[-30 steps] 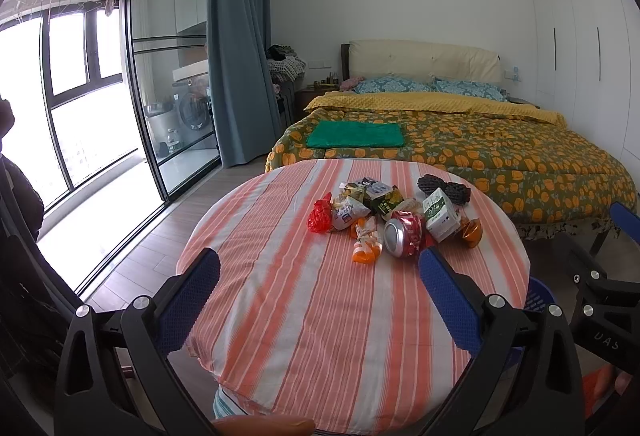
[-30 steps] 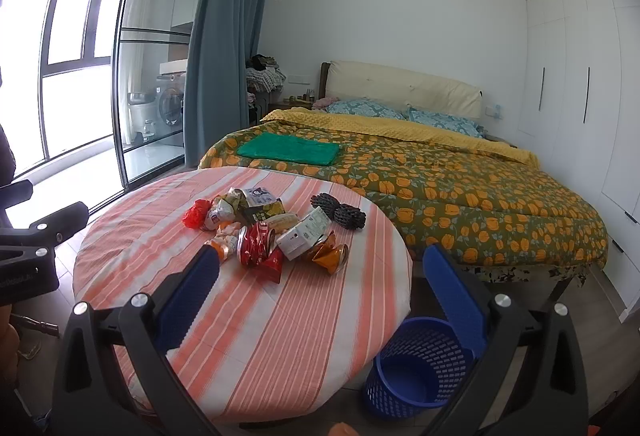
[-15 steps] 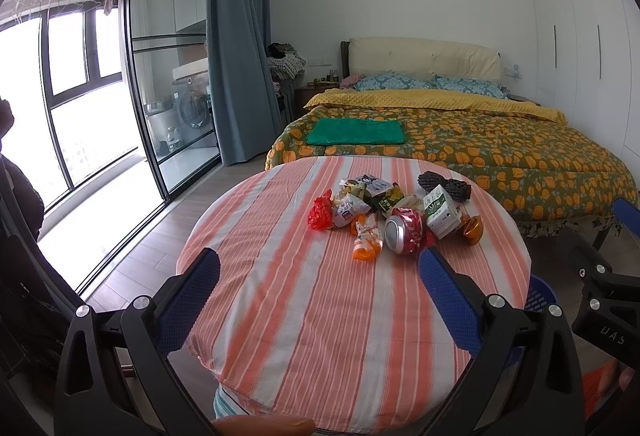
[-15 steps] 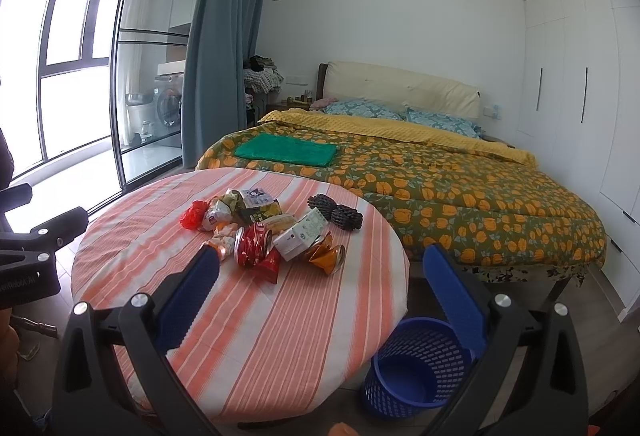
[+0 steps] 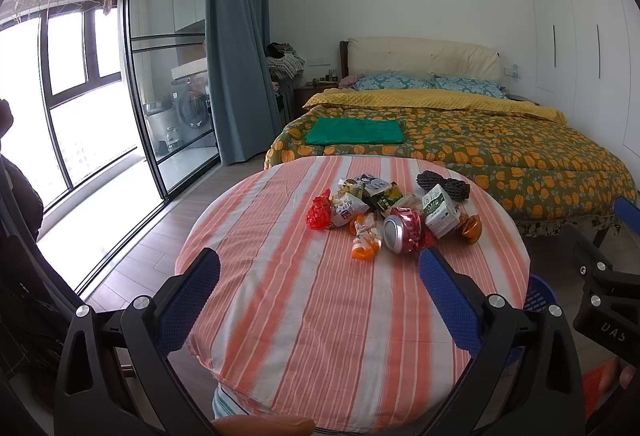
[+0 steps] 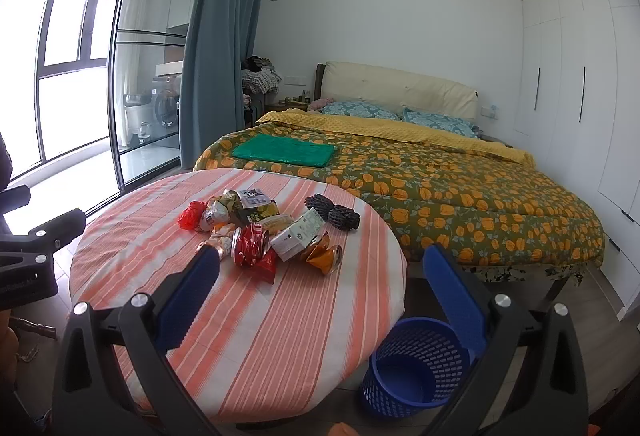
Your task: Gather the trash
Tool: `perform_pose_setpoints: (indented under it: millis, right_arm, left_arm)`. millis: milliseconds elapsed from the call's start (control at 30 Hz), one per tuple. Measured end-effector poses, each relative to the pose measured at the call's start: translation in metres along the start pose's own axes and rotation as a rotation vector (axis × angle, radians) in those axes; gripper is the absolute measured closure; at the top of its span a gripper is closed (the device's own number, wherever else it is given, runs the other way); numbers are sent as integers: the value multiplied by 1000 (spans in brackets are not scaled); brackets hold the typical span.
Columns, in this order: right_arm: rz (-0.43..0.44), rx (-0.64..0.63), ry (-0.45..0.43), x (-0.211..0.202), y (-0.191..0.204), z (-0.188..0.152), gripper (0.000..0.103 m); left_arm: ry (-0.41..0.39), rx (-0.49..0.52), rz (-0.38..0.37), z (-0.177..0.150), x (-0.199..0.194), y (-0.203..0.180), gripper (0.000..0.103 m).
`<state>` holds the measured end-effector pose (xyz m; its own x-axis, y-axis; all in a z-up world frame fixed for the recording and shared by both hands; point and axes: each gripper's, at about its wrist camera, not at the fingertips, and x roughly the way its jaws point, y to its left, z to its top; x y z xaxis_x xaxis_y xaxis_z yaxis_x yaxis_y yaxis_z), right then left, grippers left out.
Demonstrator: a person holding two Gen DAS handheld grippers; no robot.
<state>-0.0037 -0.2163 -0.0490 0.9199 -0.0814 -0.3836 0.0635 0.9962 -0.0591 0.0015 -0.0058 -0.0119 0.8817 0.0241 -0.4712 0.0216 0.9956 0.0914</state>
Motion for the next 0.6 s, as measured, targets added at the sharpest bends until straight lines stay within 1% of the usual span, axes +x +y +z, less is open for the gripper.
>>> perform_pose_setpoints:
  millis: [600]
  right_arm:
    - [-1, -1, 0, 0, 1, -1, 5]
  left_arm:
    - [1, 1, 0, 1, 0, -1, 4]
